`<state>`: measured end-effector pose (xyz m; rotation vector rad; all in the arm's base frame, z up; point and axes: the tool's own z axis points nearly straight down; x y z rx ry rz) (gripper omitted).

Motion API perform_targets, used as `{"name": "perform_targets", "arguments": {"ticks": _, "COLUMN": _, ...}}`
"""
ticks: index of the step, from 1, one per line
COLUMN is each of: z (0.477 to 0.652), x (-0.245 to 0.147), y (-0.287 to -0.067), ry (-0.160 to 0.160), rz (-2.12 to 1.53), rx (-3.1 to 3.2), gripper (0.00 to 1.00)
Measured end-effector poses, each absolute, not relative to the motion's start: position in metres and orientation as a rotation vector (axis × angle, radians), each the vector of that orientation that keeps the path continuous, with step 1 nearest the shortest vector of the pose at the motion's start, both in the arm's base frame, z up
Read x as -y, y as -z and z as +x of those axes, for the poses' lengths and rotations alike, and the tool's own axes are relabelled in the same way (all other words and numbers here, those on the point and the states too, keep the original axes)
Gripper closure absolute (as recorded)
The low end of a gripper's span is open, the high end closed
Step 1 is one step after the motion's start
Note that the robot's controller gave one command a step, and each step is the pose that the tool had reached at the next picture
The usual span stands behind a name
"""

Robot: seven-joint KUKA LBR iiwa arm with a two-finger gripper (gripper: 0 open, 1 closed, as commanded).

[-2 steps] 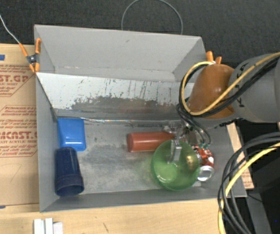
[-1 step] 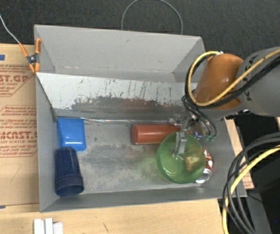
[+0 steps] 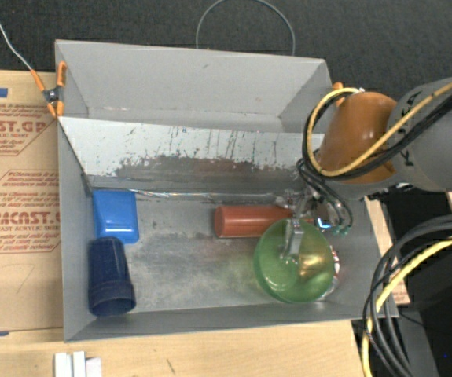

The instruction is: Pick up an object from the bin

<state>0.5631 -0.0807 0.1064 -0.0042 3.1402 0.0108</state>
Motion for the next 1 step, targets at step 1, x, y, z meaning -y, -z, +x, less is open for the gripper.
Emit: {"name": "perform_targets", "arguments": {"ticks": 1, "z": 0.5664, "x": 0.0844, "y": -0.2142, "ry": -0.009, "rz": -0.001, "rx": -3.14, "gripper": 1.0}}
